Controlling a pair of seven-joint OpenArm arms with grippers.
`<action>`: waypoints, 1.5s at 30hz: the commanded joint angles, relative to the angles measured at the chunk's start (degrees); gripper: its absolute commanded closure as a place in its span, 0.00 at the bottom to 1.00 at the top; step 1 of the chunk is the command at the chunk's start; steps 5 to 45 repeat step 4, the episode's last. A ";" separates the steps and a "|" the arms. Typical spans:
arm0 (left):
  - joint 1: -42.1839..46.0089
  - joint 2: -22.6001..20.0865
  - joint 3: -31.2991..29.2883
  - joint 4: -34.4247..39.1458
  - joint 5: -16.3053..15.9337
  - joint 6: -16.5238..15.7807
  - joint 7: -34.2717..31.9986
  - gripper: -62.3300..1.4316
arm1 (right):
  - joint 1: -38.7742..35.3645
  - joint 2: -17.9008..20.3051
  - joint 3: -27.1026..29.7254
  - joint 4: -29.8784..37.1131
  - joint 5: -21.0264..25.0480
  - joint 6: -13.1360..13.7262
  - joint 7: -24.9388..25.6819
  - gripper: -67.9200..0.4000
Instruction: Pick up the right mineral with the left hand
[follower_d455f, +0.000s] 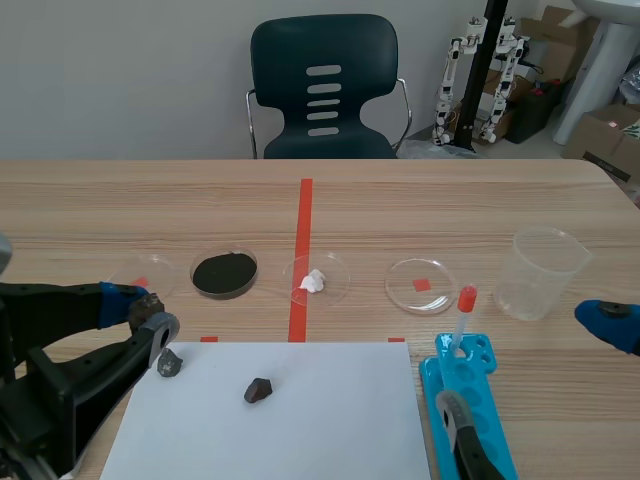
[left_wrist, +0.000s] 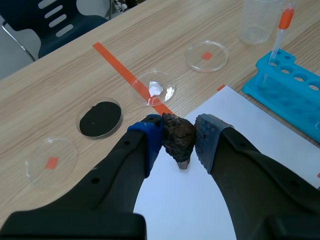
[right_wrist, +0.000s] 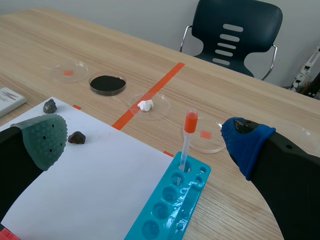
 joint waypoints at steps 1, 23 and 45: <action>-0.15 0.11 0.33 0.72 -0.37 0.28 -1.18 0.83 | -0.11 0.61 0.04 0.48 0.61 0.04 1.01 0.04; -0.15 0.11 0.33 0.72 -0.37 0.28 -1.18 0.83 | -0.11 0.61 0.04 0.48 0.61 0.04 1.01 0.04; -0.15 0.11 0.33 0.72 -0.37 0.28 -1.18 0.83 | -0.11 0.61 0.04 0.48 0.61 0.04 1.01 0.04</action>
